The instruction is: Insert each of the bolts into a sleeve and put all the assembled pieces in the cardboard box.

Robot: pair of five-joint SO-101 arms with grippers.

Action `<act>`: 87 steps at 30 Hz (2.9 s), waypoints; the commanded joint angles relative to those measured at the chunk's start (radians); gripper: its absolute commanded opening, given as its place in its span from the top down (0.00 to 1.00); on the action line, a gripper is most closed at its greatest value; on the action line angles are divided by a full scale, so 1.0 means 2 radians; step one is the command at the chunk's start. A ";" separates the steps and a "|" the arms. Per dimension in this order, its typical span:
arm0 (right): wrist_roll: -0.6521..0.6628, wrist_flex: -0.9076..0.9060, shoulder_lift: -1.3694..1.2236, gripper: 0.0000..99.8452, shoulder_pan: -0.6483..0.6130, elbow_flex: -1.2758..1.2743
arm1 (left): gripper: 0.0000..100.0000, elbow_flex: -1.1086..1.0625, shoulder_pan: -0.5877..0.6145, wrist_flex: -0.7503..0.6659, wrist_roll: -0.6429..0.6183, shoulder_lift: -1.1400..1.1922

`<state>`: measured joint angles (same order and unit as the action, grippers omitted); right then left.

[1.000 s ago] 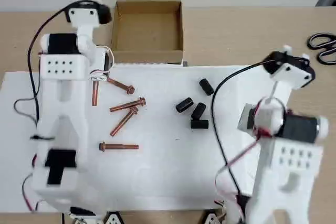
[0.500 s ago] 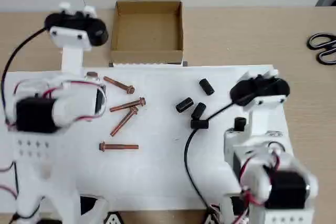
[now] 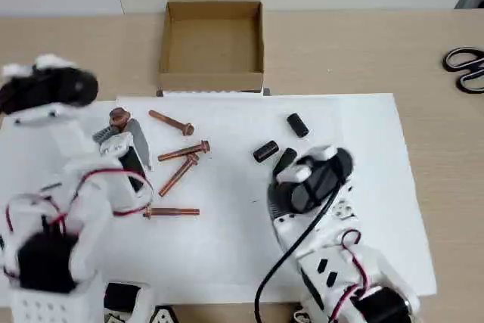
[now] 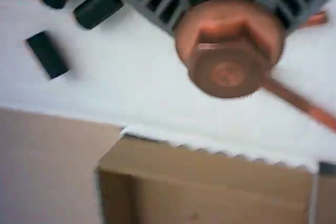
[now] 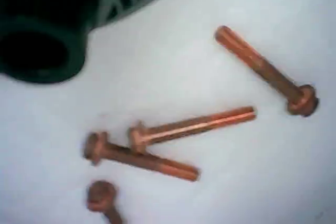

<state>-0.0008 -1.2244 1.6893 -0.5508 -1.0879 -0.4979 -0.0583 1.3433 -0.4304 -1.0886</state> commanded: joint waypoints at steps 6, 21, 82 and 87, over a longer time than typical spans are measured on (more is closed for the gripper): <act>0.005 0.057 0.043 1.00 -0.036 -0.068 | 1.00 -0.181 -0.092 -0.137 -0.064 -0.194; 0.004 0.108 0.062 1.00 -0.077 -0.143 | 1.00 -0.303 -0.133 -0.189 -0.115 -0.319; 0.029 0.122 0.060 1.00 -0.141 -0.134 | 1.00 -0.366 -0.288 -0.128 -0.033 -0.320; 0.029 0.122 0.060 1.00 -0.141 -0.134 | 1.00 -0.366 -0.289 -0.096 -0.018 -0.319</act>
<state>0.0499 -1.0096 1.8013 -0.8286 -1.4009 -1.2344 -0.6245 1.1239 -0.4872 -1.7208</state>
